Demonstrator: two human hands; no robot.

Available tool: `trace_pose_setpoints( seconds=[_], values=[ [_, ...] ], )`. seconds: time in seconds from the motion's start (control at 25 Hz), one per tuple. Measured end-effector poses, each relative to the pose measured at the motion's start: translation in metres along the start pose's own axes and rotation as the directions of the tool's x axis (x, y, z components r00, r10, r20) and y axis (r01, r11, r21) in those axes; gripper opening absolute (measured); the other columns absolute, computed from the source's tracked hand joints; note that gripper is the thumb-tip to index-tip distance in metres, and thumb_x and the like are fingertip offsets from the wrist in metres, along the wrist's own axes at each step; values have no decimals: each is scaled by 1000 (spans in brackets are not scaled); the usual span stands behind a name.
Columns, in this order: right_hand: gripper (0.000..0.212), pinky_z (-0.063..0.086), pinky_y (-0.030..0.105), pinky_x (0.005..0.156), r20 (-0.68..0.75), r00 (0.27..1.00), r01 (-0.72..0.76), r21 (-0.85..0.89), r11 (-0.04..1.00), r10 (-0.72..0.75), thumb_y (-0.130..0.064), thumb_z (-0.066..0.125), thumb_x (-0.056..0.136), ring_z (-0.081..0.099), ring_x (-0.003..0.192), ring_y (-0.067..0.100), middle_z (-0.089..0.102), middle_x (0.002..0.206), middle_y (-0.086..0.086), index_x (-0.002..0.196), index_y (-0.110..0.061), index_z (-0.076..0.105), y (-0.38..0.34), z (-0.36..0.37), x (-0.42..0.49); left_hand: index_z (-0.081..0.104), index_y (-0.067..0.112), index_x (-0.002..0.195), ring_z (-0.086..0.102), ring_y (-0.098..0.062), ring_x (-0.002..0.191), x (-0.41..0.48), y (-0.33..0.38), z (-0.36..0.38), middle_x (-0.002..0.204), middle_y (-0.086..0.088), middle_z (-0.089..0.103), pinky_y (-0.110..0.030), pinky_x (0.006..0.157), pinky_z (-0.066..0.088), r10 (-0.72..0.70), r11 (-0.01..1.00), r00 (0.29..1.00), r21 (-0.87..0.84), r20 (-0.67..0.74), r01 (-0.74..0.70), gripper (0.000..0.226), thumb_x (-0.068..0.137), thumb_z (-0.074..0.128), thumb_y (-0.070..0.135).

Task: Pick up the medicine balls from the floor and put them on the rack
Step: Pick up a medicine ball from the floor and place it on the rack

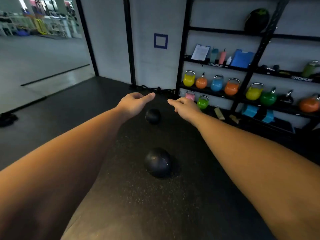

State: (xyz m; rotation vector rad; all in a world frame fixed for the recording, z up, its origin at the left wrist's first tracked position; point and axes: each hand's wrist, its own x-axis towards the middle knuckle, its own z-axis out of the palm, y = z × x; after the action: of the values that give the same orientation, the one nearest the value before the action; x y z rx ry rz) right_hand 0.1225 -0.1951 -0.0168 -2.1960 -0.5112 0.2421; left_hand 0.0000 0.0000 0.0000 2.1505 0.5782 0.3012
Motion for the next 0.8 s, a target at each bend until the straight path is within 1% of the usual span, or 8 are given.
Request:
trace_pose_setpoints(
  seconds=[0.08, 0.2, 0.32, 0.4, 0.56, 0.72, 0.8],
  values=[
    [41, 48, 40, 90, 12, 999, -35, -1, 999, 35, -68, 58, 91, 63, 103, 19, 68, 110, -2, 109, -31, 64, -5, 11, 20, 72, 27, 124, 68, -26, 119, 23, -4, -6, 128, 0, 73, -48, 109, 51, -11, 1000, 1000, -15, 24, 11, 91, 65, 55, 95],
    [43, 49, 41, 92, 41, 995, -85, -9, 996, 86, -66, 57, 94, 63, 105, 19, 67, 114, 0, 116, -29, 63, -1, 30, 47, 71, 28, 123, 66, -22, 114, 60, -20, -3, 123, 3, 72, -42, 97, 49, -24, 1000, 997, -17, 78, 25, 83, 73, 56, 93],
    [42, 47, 38, 85, 59, 992, -113, -6, 994, 114, -65, 56, 95, 62, 103, 18, 67, 115, 0, 117, -30, 61, 7, 48, 76, 70, 29, 124, 61, -15, 106, 93, -41, 8, 114, 10, 67, -38, 87, 43, -39, 999, 992, -16, 123, 42, 72, 83, 57, 87],
    [45, 45, 37, 83, 80, 987, -137, -6, 990, 137, -64, 56, 95, 61, 102, 17, 66, 116, -1, 123, -29, 62, 18, 62, 100, 69, 29, 124, 58, -11, 99, 120, -56, 19, 110, 13, 64, -37, 85, 42, -62, 998, 988, -4, 138, 64, 67, 87, 58, 84],
    [50, 42, 34, 74, 114, 976, -188, -11, 982, 188, -65, 57, 94, 55, 89, 9, 61, 114, -5, 129, -30, 61, 53, 85, 157, 70, 29, 120, 57, -5, 96, 179, -79, 49, 110, 11, 65, -30, 73, 41, -95, 995, 980, 14, 172, 94, 61, 89, 60, 81],
    [50, 38, 29, 65, 126, 965, -230, -6, 973, 229, -66, 57, 94, 52, 85, 5, 57, 102, -10, 128, -30, 61, 103, 97, 248, 72, 31, 116, 63, -10, 99, 263, -96, 90, 110, 6, 69, -33, 76, 45, -139, 990, 970, 41, 198, 134, 59, 88, 61, 81],
    [50, 44, 31, 68, 166, 950, -262, -26, 965, 263, -67, 58, 93, 56, 87, 7, 59, 100, -11, 126, -30, 63, 132, 107, 301, 72, 33, 115, 65, -13, 100, 310, -110, 116, 112, 5, 70, -35, 78, 47, -178, 984, 959, 53, 219, 170, 58, 88, 60, 83]
  ],
)
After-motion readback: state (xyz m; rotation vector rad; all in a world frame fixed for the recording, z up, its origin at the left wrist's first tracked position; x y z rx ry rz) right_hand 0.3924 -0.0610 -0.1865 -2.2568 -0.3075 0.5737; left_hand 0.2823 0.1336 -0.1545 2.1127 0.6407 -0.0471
